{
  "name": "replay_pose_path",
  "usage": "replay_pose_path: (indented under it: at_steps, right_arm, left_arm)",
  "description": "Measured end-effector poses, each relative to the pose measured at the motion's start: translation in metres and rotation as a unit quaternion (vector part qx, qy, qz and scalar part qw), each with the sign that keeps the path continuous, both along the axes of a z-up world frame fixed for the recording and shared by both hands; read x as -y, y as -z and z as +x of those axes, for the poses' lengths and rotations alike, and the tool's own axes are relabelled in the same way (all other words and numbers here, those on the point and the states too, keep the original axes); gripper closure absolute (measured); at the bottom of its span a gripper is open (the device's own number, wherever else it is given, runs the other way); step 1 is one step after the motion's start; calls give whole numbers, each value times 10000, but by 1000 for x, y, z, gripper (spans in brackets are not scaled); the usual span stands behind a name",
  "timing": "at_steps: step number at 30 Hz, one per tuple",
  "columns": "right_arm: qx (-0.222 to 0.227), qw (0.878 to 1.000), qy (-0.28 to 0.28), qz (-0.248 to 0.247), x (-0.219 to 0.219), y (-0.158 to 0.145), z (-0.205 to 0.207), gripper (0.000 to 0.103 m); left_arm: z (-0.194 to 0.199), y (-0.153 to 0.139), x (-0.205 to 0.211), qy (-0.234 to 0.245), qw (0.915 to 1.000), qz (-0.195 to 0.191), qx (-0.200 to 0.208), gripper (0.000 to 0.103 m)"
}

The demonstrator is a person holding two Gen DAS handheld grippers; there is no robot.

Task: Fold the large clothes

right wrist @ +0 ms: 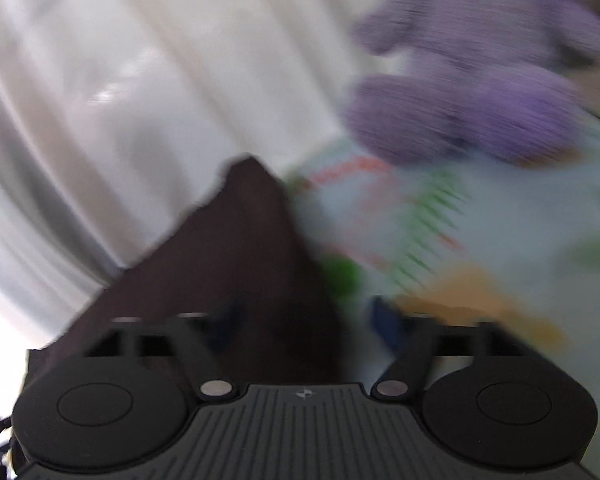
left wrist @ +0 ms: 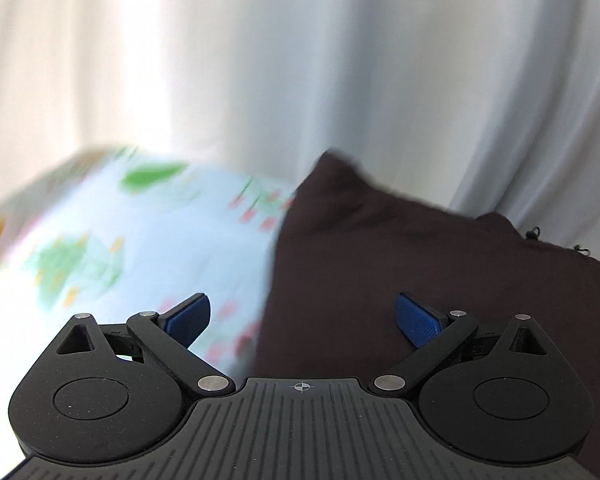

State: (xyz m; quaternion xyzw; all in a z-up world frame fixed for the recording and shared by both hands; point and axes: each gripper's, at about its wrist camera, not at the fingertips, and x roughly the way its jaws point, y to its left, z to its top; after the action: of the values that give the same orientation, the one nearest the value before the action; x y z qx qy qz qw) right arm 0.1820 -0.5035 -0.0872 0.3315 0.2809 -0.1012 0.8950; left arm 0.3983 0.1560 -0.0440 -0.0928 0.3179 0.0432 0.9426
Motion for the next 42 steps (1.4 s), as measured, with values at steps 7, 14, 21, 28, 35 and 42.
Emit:
replay_pose_path:
  at_steps: [7,14,21,28,35,42]
  right_arm:
    - [171,9930,-246,1145,14,15,-10,36]
    - [-86,9931,-763,888,-2,11,14,41]
    - [-170,9911,-1036,817,2,16,27,54]
    - [90,9931,-980,631,-3,-8,17,75]
    - [346,9900,-1335,313,-6,-49,-7,76]
    - [-74,9909,-1298,356,1,-54,-81,76]
  left_arm:
    - [-48,16,-31,250,9867,-1561,-381,2]
    - [-40,23,-20,469,9817,-1745,-601,16]
    - [-45,23,-25,418,9806,-1824,-590,30]
    - [-59,3,-31,403,9808,-1864,-399,58]
    - [-86,-42,-24,779,9793,-1869,5,66]
    - [-160,-62,-26,1043,9752,-1951,28,67]
